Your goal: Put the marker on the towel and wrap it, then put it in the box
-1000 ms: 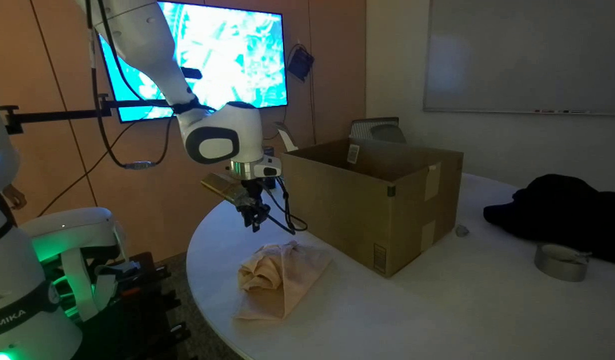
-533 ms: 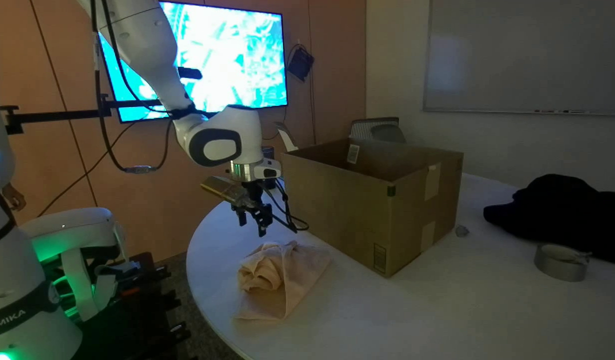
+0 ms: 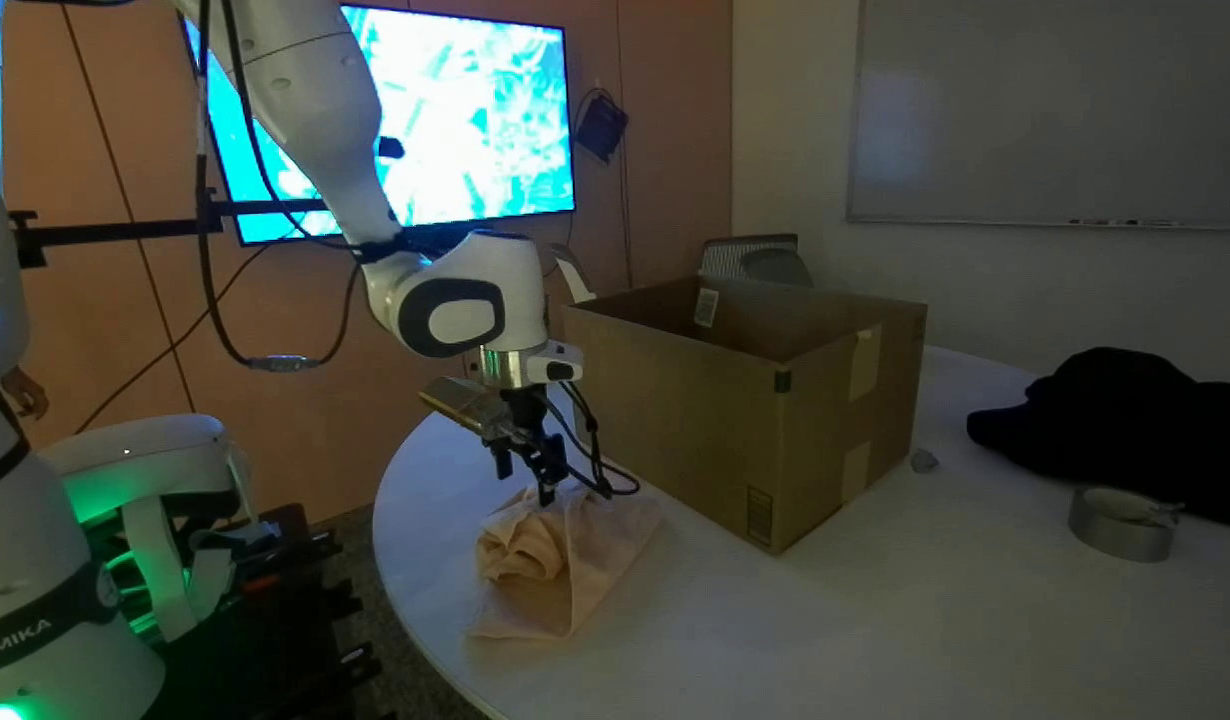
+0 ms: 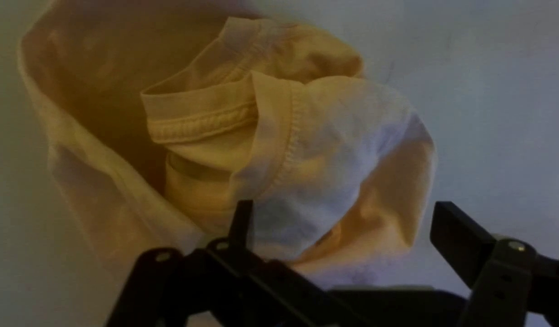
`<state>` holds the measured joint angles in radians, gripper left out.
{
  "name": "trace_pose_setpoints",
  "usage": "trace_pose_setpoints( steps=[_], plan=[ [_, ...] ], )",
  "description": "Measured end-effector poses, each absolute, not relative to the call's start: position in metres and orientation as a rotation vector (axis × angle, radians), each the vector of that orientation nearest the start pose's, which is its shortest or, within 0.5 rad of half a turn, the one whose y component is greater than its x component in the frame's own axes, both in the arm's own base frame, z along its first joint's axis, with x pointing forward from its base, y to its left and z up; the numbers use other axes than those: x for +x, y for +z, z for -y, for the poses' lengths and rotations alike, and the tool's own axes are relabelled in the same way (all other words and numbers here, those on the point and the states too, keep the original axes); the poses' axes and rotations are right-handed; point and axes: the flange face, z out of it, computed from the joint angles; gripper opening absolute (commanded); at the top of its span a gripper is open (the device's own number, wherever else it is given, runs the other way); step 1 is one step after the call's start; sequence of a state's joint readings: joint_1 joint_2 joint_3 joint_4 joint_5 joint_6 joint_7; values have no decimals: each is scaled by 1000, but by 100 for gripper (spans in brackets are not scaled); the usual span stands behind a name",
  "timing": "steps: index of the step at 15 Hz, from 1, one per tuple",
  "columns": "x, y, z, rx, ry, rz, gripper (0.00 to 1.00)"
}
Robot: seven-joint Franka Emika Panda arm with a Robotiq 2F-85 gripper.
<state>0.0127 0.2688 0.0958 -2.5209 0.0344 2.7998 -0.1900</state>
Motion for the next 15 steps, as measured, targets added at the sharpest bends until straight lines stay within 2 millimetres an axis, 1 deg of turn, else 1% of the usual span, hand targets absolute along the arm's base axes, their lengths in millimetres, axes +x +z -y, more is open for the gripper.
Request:
trace_pose_setpoints(
  steps=[3,6,9,10,11,12,13,14,15],
  plan=[
    [470,150,-33,-3120,-5,345,100],
    [482,117,-18,-3161,26,273,100],
    [492,90,-14,-3183,61,217,100],
    [495,84,-14,-3186,71,207,96],
    [497,79,-14,-3187,77,201,75],
    [498,79,-14,-3188,84,197,71],
    [500,80,-14,-3188,91,192,71],
    [500,80,-15,-3188,99,191,65],
    [501,82,-15,-3186,103,189,57]
  ],
)
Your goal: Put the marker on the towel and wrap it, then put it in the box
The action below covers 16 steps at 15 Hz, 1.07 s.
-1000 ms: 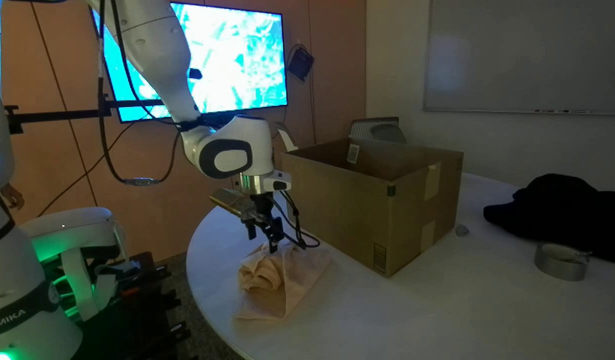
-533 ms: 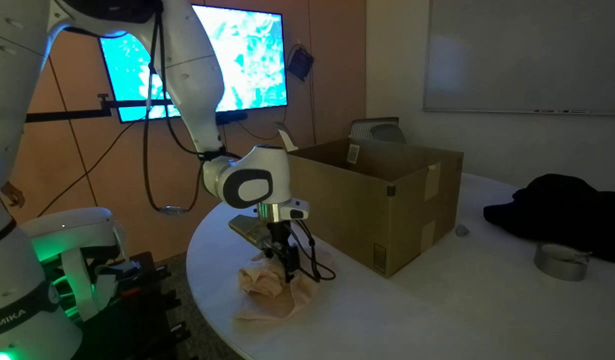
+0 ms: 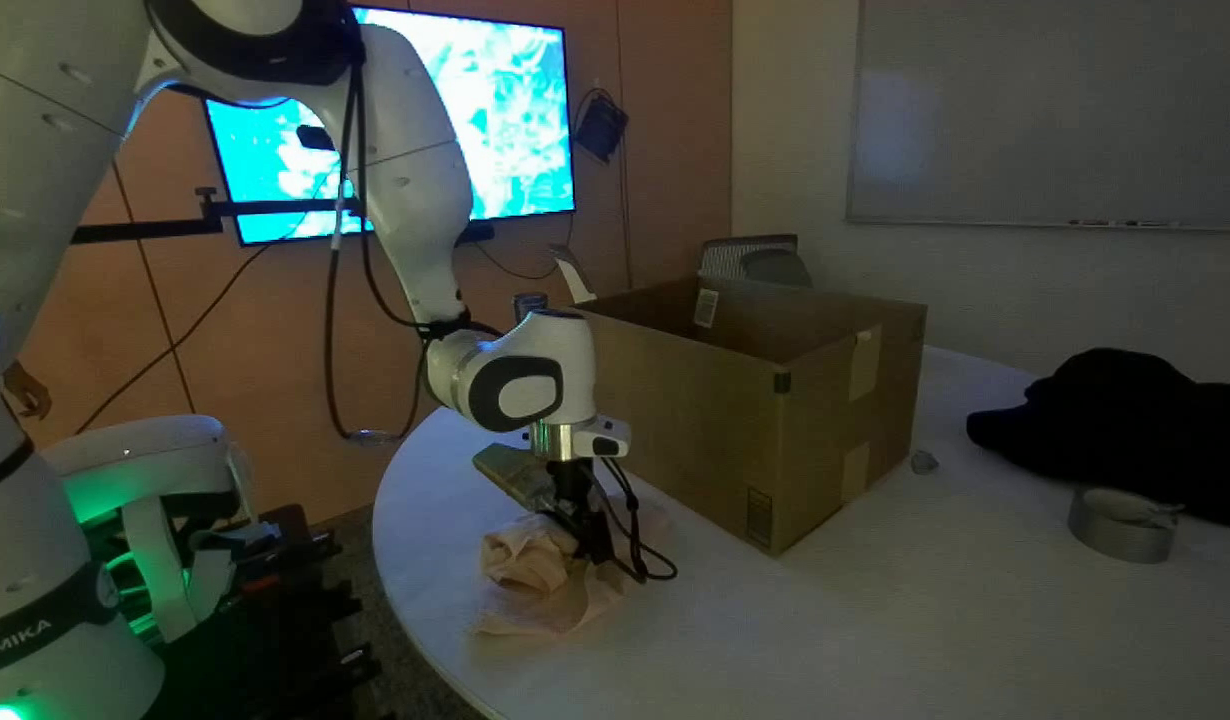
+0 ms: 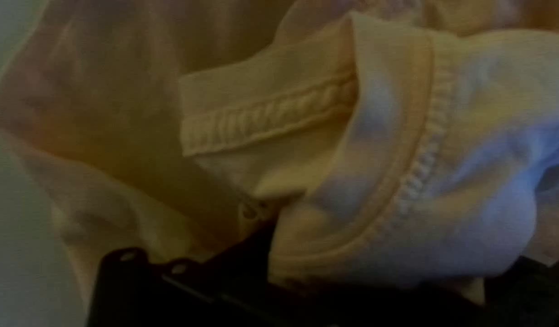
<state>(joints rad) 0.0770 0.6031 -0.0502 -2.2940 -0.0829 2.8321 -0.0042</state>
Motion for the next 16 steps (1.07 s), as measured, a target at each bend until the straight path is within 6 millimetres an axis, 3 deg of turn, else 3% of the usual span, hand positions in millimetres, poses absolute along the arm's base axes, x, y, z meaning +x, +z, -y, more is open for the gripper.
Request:
trace_pose_setpoints(
  steps=[3,6,10,14,16],
  plan=[
    [502,91,-17,-3174,111,183,34],
    [501,112,-21,-3138,100,175,11],
    [492,145,-24,-3086,107,157,2],
    [487,181,-25,-3079,96,152,5],
    [487,210,-25,-3084,70,172,5]
  ],
)
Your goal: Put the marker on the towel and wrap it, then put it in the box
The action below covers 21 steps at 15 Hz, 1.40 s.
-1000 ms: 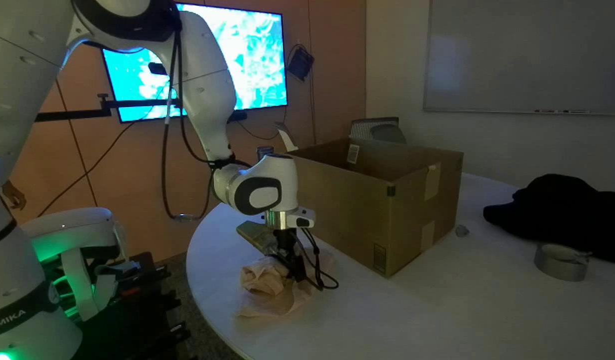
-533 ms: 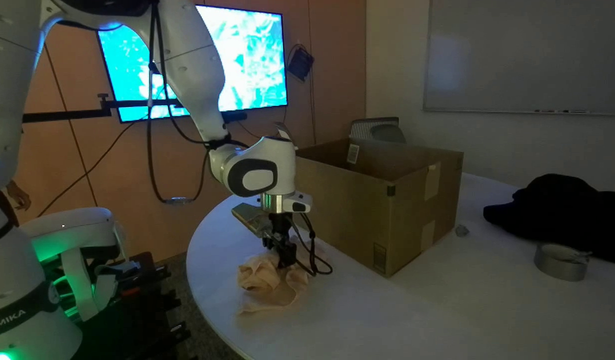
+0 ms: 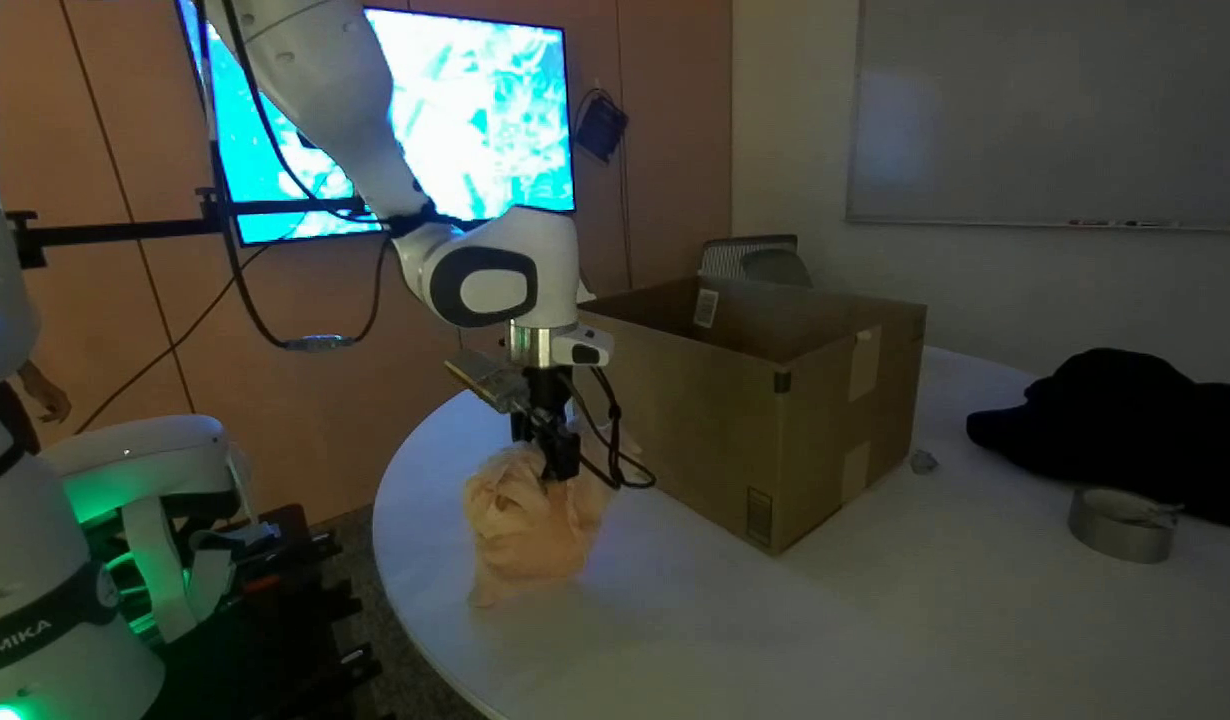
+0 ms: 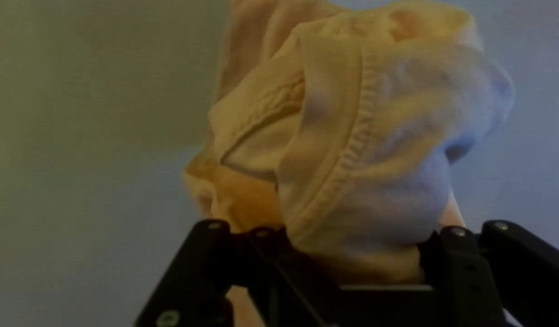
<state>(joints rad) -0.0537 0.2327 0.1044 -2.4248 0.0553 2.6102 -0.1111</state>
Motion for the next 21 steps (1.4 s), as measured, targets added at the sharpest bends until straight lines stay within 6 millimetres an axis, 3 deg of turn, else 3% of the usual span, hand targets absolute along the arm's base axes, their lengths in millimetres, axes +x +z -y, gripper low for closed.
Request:
trace_pose_setpoints(
  steps=[7,10,13,15,17,21],
  plan=[
    [507,354,-44,-3094,-166,254,5],
    [531,410,-58,-3078,-335,249,5],
    [563,450,-72,-3043,-529,150,5],
    [591,465,-84,-3002,-679,63,5],
    [618,467,-99,-2967,-797,-4,5],
    [666,439,-135,-2948,-896,-93,5]
  ],
)
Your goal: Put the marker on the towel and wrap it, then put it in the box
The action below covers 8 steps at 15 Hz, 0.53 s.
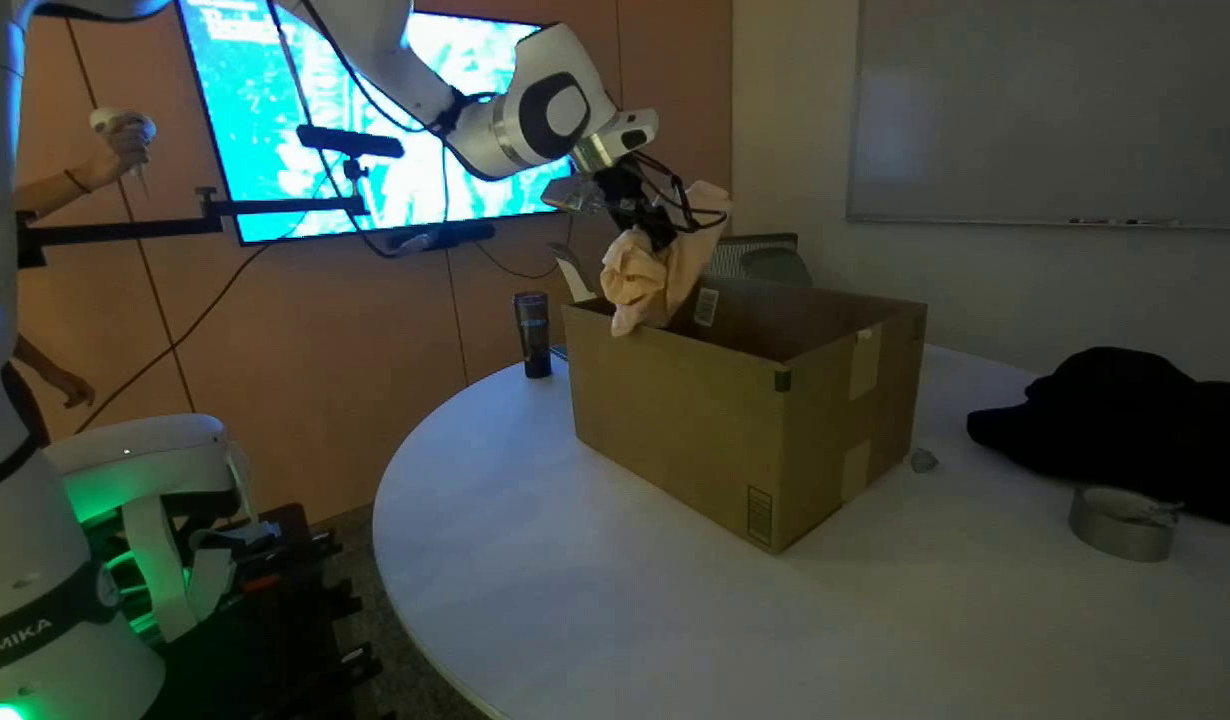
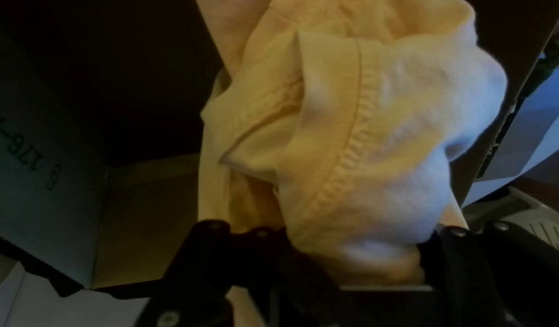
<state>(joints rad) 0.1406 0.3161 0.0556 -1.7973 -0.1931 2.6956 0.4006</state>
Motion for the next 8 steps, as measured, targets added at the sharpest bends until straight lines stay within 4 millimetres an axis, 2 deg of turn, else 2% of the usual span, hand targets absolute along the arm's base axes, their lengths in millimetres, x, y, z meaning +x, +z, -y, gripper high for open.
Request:
trace_pose_setpoints(
  steps=[2,4,5,8],
  plan=[
    [686,412,-150,-2964,-877,-107,7],
    [704,384,-160,-2987,-843,-107,45],
    [711,370,-163,-3000,-819,-109,50],
    [726,343,-161,-3051,-742,-123,75]
  ],
)
